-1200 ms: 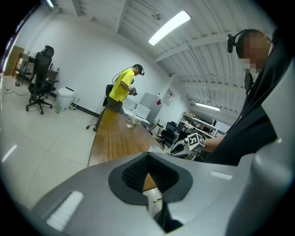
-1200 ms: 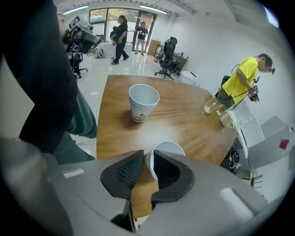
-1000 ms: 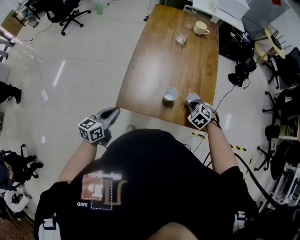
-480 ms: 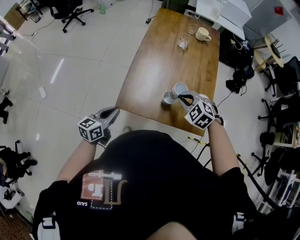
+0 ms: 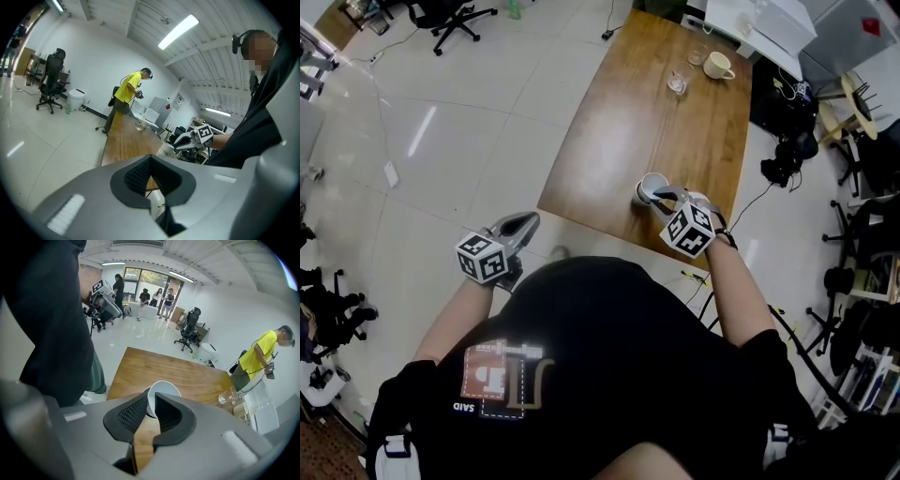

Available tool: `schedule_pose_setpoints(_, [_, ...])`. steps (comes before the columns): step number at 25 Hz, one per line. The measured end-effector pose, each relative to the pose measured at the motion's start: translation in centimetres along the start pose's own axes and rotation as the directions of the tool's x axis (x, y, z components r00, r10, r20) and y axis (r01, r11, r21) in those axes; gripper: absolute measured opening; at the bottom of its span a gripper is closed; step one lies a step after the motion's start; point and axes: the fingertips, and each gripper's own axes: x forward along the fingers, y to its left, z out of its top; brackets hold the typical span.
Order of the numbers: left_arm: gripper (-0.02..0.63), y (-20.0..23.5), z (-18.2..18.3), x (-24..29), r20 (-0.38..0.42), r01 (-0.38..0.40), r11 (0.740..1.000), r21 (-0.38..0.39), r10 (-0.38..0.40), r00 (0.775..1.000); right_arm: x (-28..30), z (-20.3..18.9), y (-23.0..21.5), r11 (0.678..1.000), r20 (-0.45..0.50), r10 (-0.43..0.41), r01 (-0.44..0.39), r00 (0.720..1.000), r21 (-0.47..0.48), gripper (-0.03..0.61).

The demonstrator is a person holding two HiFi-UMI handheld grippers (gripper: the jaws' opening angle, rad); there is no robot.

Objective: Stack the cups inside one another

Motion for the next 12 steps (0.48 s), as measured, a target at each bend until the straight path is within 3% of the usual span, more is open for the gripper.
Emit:
schedule_pose_setpoints(3, [0.002, 0.2, 0.1, 0.1, -0.001, 0.002, 1.0, 0.0, -0.002, 1.0, -2.3, 1.4, -1.4, 0.998, 0.071, -0.043, 0.04, 0.997, 0.047, 0.069])
schedule_pose_setpoints(6, [0.002, 0.1, 0.5, 0.7, -0.002, 0.012, 1.0, 0.001, -0.012, 1.0, -6.8, 3.4, -4.8, 0.982, 0.172, -0.157, 0.135, 0.973, 0.133, 0.071])
schedule_pose_setpoints(9, [0.002, -0.5, 1.0, 2.1, -0.003, 0.042, 0.999, 0.013, -0.042, 0.999, -12.4, 5.1, -8.9, 0.932, 0.278, -0.324, 0.255, 0.904, 0.256, 0.069])
schedule_pose_setpoints(12, [0.002, -1.2, 1.7, 3.6, -0.006, 0.074, 0.997, 0.029, -0.074, 0.997, -15.7, 4.5, -10.8, 0.873, 0.32, -0.434, 0.304, 0.842, 0.382, 0.064])
